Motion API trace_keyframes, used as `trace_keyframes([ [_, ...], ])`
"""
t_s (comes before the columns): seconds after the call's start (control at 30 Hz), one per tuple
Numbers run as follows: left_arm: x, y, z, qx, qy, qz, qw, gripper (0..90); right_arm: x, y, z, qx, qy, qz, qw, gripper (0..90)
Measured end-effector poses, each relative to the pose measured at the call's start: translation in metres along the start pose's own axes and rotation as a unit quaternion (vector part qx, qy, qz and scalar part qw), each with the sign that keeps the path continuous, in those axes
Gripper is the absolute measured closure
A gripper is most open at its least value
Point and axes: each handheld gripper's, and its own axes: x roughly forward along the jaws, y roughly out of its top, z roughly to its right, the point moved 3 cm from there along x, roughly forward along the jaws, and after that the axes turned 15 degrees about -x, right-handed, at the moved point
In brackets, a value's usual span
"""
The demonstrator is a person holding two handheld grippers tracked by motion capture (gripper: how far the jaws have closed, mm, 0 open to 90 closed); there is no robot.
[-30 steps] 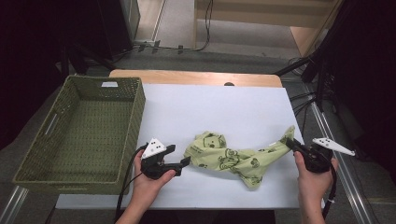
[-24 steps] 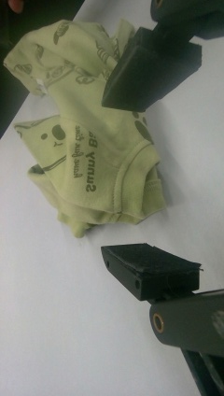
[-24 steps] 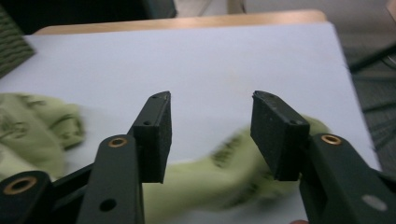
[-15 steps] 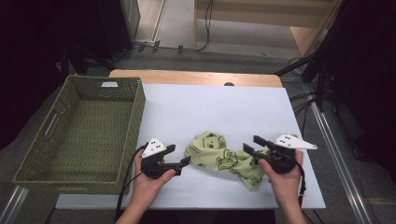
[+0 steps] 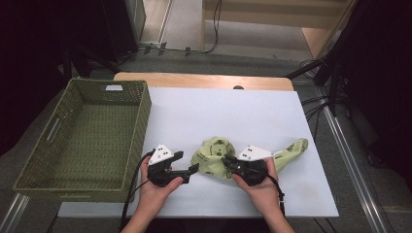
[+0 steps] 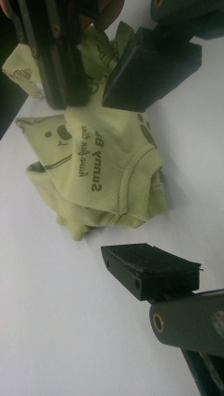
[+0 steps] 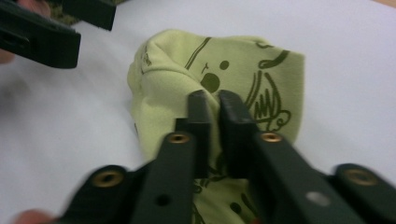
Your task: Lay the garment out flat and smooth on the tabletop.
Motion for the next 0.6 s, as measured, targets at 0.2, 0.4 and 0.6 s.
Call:
trace_keyframes([
  [0.2, 0.001, -0.001, 0.002, 0.003, -0.003, 0.001, 1.0000, 23.7, -0.027, 0.001, 0.021, 0.029, -0.035, 0.052, 0.9976, 86.9],
  [0.4, 0.000, -0.001, 0.003, 0.004, -0.009, 0.004, 0.9999, 19.1, -0.064, -0.017, 0.064, 0.090, -0.098, 0.087, 0.9873, 86.8],
  [0.6, -0.001, 0.000, 0.006, 0.008, -0.022, 0.009, 0.9997, 4.1, -0.097, -0.055, 0.109, 0.178, -0.159, 0.097, 0.9662, 86.8],
])
